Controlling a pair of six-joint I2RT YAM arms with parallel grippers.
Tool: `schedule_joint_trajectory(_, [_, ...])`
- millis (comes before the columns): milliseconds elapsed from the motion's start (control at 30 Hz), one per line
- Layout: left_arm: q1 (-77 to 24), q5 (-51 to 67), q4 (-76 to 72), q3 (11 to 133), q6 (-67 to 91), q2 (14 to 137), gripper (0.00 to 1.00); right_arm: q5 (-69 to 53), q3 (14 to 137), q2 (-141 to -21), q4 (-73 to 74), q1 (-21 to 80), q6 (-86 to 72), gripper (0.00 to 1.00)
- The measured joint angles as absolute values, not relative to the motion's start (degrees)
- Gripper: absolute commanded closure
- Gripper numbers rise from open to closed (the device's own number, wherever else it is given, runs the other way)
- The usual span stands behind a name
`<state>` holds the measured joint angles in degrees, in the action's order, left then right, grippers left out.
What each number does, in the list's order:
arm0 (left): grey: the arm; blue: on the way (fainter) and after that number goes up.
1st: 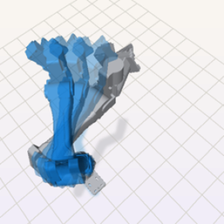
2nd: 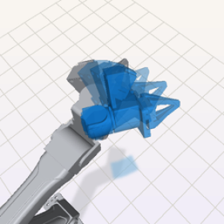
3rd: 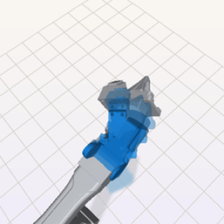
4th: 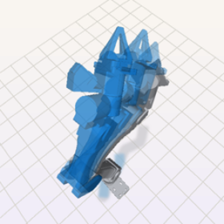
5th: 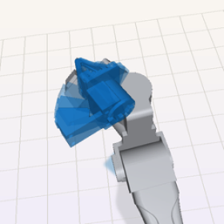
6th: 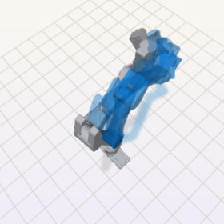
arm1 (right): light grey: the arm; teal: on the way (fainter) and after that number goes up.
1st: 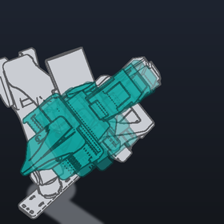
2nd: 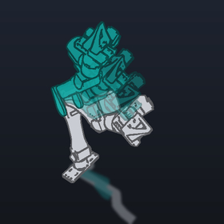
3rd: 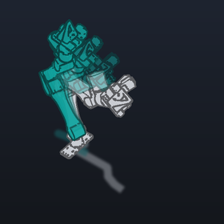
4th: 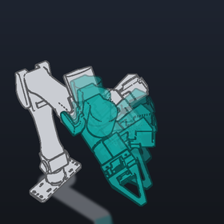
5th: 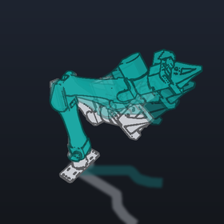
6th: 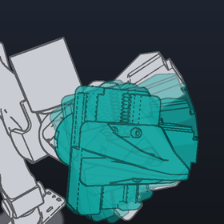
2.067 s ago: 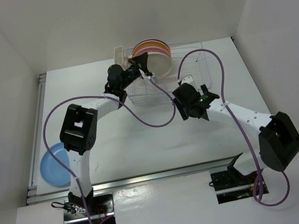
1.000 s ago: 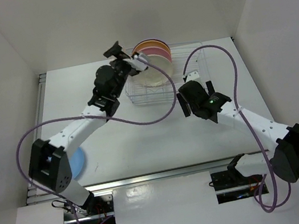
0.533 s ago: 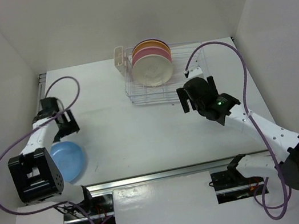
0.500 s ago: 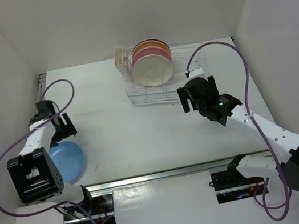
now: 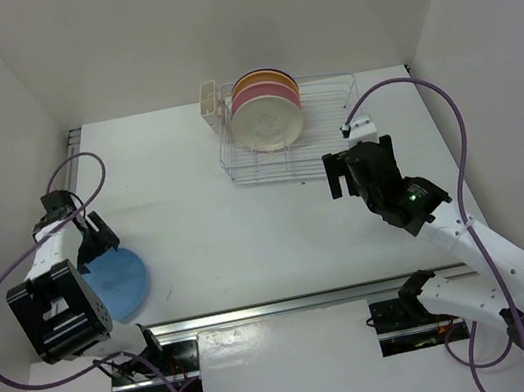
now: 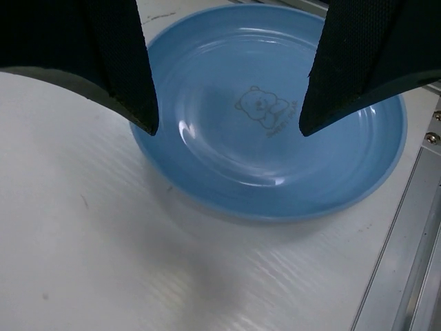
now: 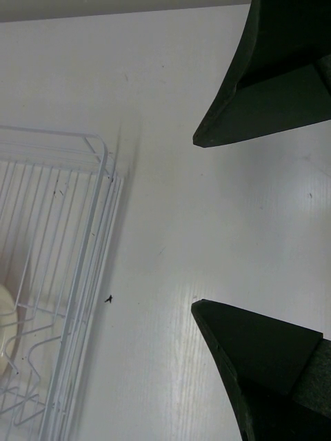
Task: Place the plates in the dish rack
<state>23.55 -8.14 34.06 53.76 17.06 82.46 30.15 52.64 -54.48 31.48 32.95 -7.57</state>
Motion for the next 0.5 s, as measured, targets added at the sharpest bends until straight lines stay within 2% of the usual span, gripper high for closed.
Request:
schedule_joint_trajectory(233, [24.25,-10.55,33.74,56.4,18.9,90.26,0.11,30.17,52.36,-53.84,31.48,32.95,-7.57,0.0])
schedule_joint_trajectory(500, [25.87,-10.02,31.2,56.82,20.03,92.44,0.11,30.17,52.34,-53.84,31.48,32.95,-7.6,0.0])
